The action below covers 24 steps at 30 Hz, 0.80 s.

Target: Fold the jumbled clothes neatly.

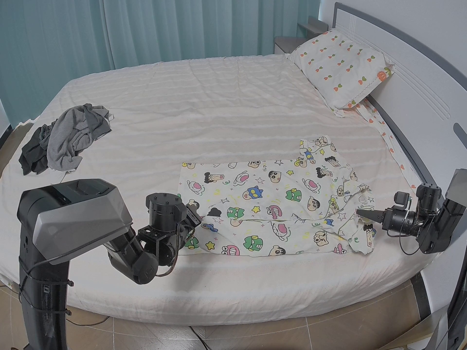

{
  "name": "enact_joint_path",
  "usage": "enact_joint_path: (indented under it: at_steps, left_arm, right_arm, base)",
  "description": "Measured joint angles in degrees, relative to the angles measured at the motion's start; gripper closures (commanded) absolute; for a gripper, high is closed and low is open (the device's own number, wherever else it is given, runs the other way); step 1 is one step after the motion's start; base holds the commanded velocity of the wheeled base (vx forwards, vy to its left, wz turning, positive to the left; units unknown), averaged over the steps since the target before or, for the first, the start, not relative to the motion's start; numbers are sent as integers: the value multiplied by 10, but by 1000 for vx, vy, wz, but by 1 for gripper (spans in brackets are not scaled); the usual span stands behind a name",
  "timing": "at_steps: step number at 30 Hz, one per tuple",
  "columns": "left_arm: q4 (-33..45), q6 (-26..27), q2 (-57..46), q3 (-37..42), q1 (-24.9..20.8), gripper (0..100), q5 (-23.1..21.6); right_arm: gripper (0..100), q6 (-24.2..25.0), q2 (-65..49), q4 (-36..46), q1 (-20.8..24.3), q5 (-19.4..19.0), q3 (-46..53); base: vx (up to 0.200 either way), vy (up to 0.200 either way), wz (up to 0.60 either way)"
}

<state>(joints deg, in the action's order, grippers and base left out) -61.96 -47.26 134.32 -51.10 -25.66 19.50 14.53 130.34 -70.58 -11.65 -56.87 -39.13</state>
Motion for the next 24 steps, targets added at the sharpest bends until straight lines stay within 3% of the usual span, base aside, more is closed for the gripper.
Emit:
enact_joint_path:
  at_steps: [10, 15, 20, 24]
  left_arm:
    - [-1, 0, -27, 14, 35, 0, 0]
    - [-1, -16, -73, 52, 54, 0, -7]
    - [0, -66, -128, 119, 69, 0, -79]
    - [0, -101, -168, 175, 76, 0, -144]
  right_arm:
    - [0, 0, 3, -12, -26, -1, 31]
    - [0, 1, 1, -49, -65, 0, 55]
    - [0, 18, -8, -81, -101, 0, 96]
    - [0, 84, -27, -113, -110, 0, 134]
  base:
    - [0, 0, 0]
    - [0, 0, 0]
    - [0, 0, 0]
    - [0, 0, 0]
